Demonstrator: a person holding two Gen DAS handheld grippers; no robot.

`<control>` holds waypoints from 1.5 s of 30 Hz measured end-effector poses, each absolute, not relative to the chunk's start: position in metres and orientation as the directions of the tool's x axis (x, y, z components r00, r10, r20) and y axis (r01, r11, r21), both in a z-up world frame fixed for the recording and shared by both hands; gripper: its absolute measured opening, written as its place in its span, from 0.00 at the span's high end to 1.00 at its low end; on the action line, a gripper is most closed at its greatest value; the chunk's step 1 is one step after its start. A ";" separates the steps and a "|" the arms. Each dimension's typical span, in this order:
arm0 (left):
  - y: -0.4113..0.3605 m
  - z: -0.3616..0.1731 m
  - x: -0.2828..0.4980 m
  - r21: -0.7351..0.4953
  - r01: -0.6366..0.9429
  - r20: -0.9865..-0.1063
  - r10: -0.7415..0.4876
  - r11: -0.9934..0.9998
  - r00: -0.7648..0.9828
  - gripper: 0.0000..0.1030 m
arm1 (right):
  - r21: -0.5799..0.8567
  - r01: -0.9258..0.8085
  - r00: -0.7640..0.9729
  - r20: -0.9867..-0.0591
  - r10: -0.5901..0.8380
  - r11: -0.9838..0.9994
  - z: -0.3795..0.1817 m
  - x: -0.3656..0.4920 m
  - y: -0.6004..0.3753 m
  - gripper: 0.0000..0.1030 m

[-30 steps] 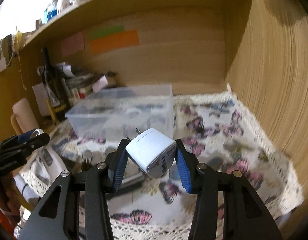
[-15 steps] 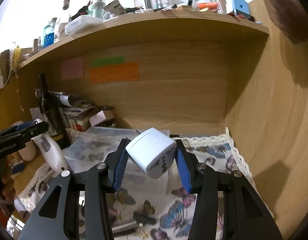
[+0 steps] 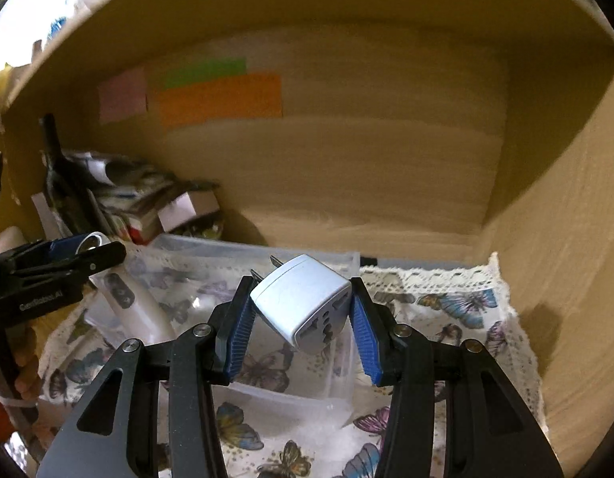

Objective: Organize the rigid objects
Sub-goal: 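Carry the gadget into the clear box and open the left tool while the right tool drops the adapter in, then move both open tools back toward the remaining items on the cloth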

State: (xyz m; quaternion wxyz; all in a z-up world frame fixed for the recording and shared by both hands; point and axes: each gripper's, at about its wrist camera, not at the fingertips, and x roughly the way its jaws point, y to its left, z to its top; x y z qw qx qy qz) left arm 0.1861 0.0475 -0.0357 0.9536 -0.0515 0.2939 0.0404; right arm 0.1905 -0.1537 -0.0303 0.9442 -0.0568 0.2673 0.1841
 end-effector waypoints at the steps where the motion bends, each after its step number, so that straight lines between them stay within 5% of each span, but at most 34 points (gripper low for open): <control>1: 0.046 -0.039 0.190 -0.068 -0.104 -0.574 0.046 0.992 0.818 0.39 | -0.009 -0.383 0.777 -0.544 0.317 0.924 -0.035 0.197 -0.151 0.59; 17: 0.032 -0.075 0.223 -0.006 -0.105 -0.647 0.076 0.994 0.758 0.39 | -0.038 -0.433 0.667 -0.686 0.292 0.901 -0.083 0.234 -0.121 0.59; 31: 0.030 -0.060 0.214 -0.024 -0.089 -0.634 0.054 0.996 0.772 0.39 | -0.042 -0.429 0.668 -0.687 0.286 0.902 -0.078 0.233 -0.120 0.55; 41: 0.034 -0.022 0.165 -0.050 -0.087 -0.559 0.044 0.995 0.828 0.04 | -0.045 -0.412 0.749 -0.585 0.310 0.910 -0.038 0.190 -0.139 0.26; 45: 0.031 -0.019 0.142 -0.023 -0.076 -0.547 0.051 0.997 0.836 0.01 | -0.063 -0.410 0.772 -0.555 0.310 0.910 -0.029 0.163 -0.145 0.19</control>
